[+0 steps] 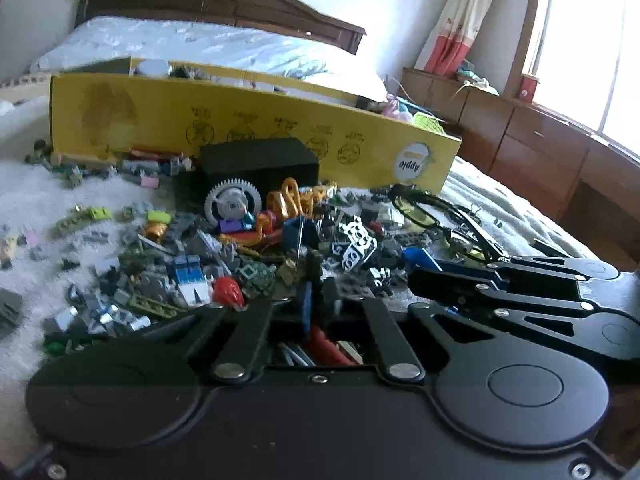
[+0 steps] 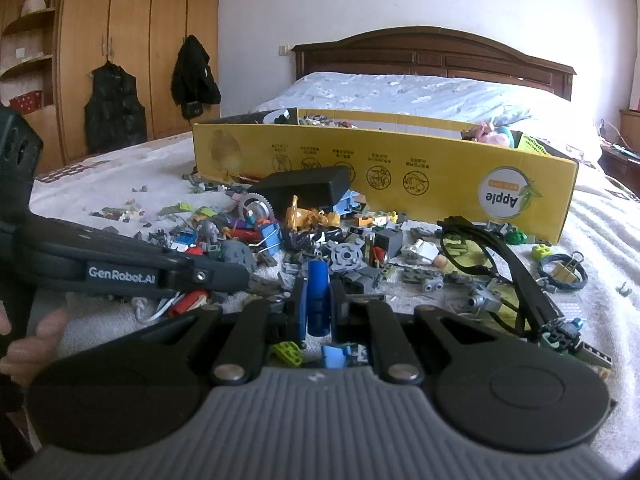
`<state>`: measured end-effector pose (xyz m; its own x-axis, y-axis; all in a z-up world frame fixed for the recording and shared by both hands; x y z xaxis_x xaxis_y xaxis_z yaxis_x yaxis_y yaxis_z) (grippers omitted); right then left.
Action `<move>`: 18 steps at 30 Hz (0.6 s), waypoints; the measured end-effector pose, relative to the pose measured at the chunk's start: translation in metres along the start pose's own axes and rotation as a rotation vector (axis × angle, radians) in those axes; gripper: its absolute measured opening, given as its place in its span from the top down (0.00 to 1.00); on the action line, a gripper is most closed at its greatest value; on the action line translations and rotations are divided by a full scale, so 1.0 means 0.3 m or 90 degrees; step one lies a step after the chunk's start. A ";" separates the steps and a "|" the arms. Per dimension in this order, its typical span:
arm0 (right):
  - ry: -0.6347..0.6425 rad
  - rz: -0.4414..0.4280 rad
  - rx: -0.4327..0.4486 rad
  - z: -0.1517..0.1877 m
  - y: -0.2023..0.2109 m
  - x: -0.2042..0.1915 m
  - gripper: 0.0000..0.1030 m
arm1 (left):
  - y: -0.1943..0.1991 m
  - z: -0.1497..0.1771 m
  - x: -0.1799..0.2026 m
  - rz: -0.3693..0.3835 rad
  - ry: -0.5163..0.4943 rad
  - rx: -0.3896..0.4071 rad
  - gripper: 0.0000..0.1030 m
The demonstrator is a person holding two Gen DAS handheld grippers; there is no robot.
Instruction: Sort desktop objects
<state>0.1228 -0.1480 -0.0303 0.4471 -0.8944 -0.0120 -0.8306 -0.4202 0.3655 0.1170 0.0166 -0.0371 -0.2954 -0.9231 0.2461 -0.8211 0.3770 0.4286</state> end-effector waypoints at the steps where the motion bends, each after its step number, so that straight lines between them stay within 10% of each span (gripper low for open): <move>1: -0.002 0.000 0.002 -0.001 0.001 0.001 0.88 | 0.007 -0.004 0.004 0.001 -0.005 0.004 0.96; 18: -0.001 -0.002 0.022 -0.082 -0.006 0.036 0.88 | 0.005 -0.157 0.037 0.017 -0.013 0.061 0.96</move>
<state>0.1374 -0.1531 -0.0082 0.4486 -0.8936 -0.0148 -0.8405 -0.4274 0.3330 0.1355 0.0103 0.0073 -0.3267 -0.9145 0.2387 -0.8555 0.3935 0.3366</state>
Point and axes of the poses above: each gripper's, at about its wrist camera, not at the fingertips, and y roughly against the way its jaws point, x to its right, z to its underside, the point moved 5 cm from there along -y, roughly the way its jaws point, and after that the axes turned 4 degrees about x, right-handed, at the moved point
